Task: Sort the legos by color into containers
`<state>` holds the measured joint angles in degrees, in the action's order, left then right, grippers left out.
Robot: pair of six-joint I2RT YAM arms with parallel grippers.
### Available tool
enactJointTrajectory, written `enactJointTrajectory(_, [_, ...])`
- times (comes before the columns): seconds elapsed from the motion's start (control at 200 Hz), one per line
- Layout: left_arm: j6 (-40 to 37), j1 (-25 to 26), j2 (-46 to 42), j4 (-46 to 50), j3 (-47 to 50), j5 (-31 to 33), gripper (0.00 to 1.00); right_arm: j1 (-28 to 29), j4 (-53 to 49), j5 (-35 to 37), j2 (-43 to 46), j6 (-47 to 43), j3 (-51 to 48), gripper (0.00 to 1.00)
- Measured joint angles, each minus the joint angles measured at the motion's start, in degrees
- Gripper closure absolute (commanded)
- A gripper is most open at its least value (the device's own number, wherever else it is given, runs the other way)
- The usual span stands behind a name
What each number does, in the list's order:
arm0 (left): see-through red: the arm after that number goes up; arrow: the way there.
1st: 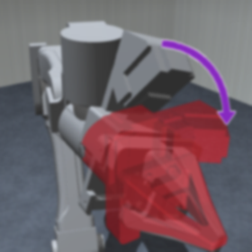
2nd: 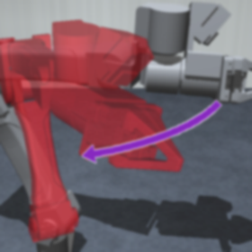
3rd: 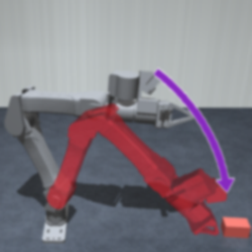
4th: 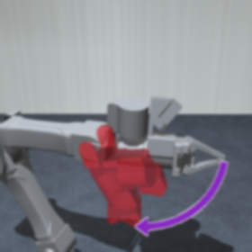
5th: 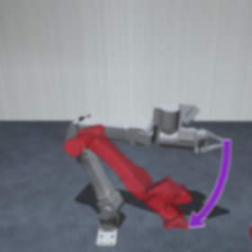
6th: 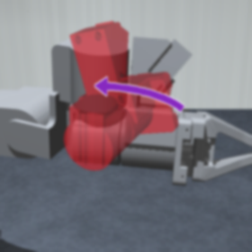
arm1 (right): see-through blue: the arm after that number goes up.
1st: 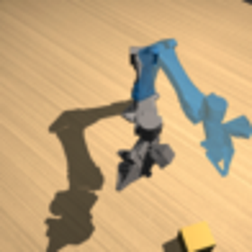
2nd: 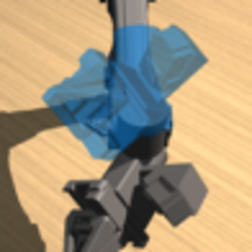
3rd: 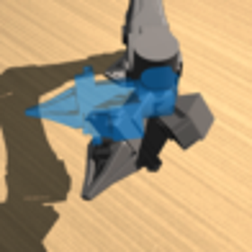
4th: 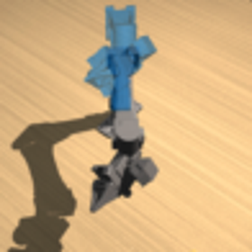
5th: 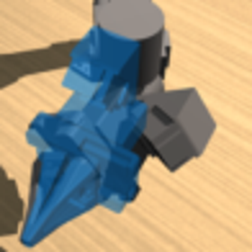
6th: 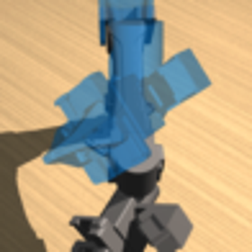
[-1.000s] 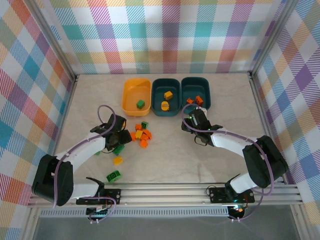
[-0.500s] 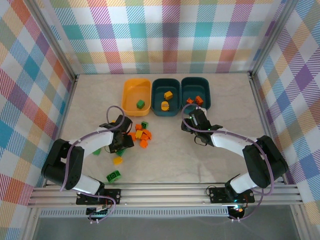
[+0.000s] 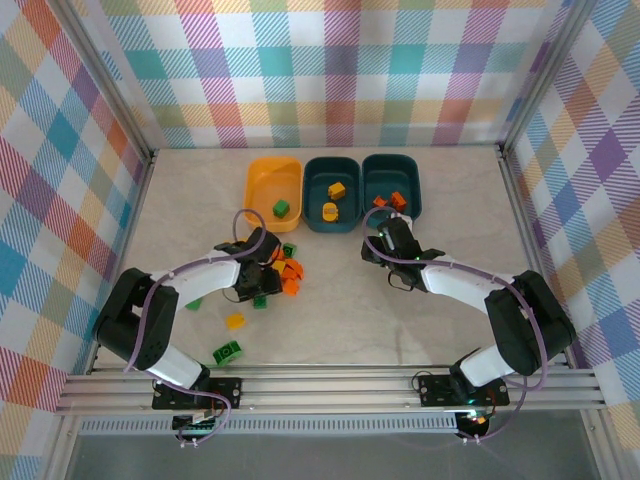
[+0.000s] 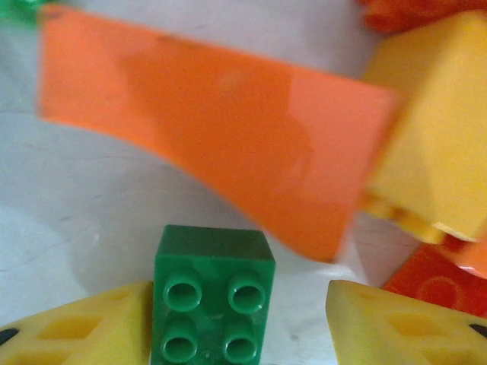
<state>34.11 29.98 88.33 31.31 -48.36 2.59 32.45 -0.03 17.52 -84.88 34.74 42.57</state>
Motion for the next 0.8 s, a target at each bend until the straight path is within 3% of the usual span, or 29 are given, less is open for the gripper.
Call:
enactJointTrajectory(0.335, [0.98,1.14,2.27,0.15,-1.29,1.2,0.46,0.0,0.0,-0.02,-0.11,0.0,0.13,0.29])
enactJointTrajectory(0.45, [0.87,1.4,3.26,0.11,-1.29,2.01,0.55,0.0,0.0,-0.02,-0.11,0.0,0.2,0.29])
enactJointTrajectory(0.695, [0.94,1.51,3.32,0.68,-1.29,3.17,0.64,0.15,0.0,-0.02,-0.11,0.0,0.2,0.29])
enactJointTrajectory(0.8, [0.98,1.57,3.3,0.7,-1.31,3.45,0.73,0.17,-0.02,-0.02,-0.11,0.0,0.2,0.3])
